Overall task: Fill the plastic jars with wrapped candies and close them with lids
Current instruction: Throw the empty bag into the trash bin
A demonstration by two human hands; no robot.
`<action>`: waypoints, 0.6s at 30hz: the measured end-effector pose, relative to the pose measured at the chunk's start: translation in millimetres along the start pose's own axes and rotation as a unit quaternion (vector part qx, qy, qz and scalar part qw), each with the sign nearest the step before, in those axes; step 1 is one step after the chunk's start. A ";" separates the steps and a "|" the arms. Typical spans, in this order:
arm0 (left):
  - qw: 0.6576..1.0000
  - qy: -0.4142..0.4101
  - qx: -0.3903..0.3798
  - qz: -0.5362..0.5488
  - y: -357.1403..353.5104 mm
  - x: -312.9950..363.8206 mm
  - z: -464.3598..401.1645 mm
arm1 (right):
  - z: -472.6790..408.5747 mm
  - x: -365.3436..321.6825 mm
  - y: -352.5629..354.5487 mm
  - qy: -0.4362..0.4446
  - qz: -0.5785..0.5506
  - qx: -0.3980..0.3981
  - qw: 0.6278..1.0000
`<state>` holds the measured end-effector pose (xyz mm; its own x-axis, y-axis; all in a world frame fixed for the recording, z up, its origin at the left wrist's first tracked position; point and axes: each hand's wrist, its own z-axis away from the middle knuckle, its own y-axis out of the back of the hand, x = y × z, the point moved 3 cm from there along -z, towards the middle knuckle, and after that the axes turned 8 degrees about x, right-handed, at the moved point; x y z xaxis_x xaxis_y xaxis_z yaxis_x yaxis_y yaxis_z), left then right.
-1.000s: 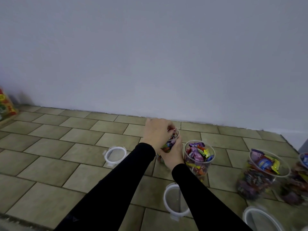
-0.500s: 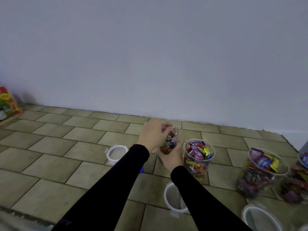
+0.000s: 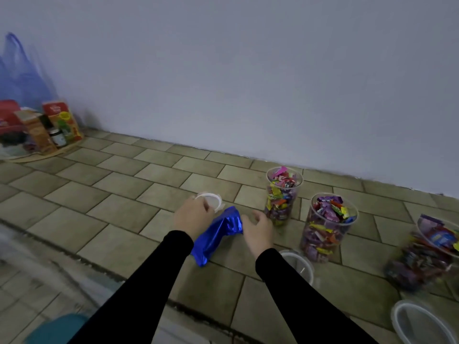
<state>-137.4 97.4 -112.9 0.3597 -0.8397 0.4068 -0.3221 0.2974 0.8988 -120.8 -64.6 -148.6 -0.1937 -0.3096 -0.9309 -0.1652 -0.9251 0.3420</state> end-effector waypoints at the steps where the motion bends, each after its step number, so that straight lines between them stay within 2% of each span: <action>1: 1.000 0.027 -0.010 -0.010 -2.6 -7.5 2.9 | -0.9 -2.5 -4.5 -0.001 0.019 -0.014 1.000; 4: 0.992 0.073 -0.081 -0.061 -10.7 -21.6 12.6 | -2.4 -9.2 -18.5 -0.015 0.096 -0.080 0.992; 8: 0.984 0.087 -0.151 -0.036 -22.9 -29.7 16.4 | -6.7 -14.0 -34.7 -0.017 0.147 -0.121 0.981; 13: 0.980 0.117 -0.162 -0.003 -20.7 -44.6 15.6 | -11.0 -17.3 -39.1 -0.074 0.055 -0.118 0.989; 18: 0.963 0.156 -0.176 0.133 -21.1 -56.4 12.3 | -3.6 -22.1 -42.9 -0.109 -0.002 -0.057 0.992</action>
<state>-161.6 132.9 -156.8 0.5681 -0.5520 0.6104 -0.1413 0.6653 0.7331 -106.0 -18.9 -143.2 -0.4001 -0.2620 -0.8782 -0.0581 -0.9491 0.3096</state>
